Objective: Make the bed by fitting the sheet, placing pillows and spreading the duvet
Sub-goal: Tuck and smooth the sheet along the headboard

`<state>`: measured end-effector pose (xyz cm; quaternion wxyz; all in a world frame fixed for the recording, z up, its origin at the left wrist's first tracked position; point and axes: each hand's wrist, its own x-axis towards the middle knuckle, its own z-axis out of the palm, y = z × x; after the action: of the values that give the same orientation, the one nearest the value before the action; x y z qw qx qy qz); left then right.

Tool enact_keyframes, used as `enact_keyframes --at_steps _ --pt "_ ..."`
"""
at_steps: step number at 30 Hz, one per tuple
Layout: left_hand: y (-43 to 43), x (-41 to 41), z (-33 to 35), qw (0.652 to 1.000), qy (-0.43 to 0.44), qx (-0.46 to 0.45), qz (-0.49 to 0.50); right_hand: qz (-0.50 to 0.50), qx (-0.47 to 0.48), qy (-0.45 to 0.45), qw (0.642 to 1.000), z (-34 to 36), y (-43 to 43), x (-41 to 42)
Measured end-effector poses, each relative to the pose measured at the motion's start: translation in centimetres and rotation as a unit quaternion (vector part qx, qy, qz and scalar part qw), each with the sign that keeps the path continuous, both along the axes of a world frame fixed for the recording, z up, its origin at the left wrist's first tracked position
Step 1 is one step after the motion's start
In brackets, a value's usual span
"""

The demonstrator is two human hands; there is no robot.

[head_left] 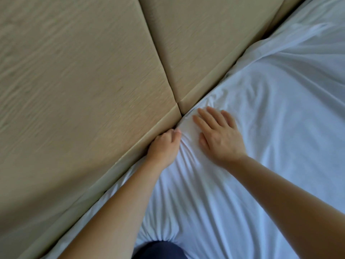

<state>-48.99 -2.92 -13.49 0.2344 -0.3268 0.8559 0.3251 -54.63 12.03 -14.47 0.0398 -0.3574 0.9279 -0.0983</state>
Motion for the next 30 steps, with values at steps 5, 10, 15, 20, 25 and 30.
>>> enact_keyframes --at_steps 5,10,15,20,25,30 --pt "2.1 2.2 -1.4 0.972 0.161 -0.166 -0.043 0.06 0.018 0.01 0.998 0.0 -0.9 -2.3" --pt "2.0 2.9 -2.4 0.949 0.269 -0.144 -0.084 0.076 0.04 0.014 0.996 0.2 -2.8 -4.4" --pt "1.9 0.9 -1.4 0.961 0.235 -0.121 -0.079 0.116 0.092 -0.063 0.987 0.7 -4.1 -5.6" --pt "1.1 -1.6 -1.4 0.99 0.12 -0.03 -0.061 0.099 0.089 -0.049 0.99 -0.1 -3.6 -5.4" --pt "0.8 -1.9 -1.6 0.996 0.077 -0.012 -0.044 0.058 -0.018 -0.004 0.998 -0.8 -1.4 -4.1" --pt "1.5 0.1 -0.7 0.973 0.178 -0.105 -0.1 -0.011 -0.037 0.037 0.999 -0.5 4.0 -2.9"
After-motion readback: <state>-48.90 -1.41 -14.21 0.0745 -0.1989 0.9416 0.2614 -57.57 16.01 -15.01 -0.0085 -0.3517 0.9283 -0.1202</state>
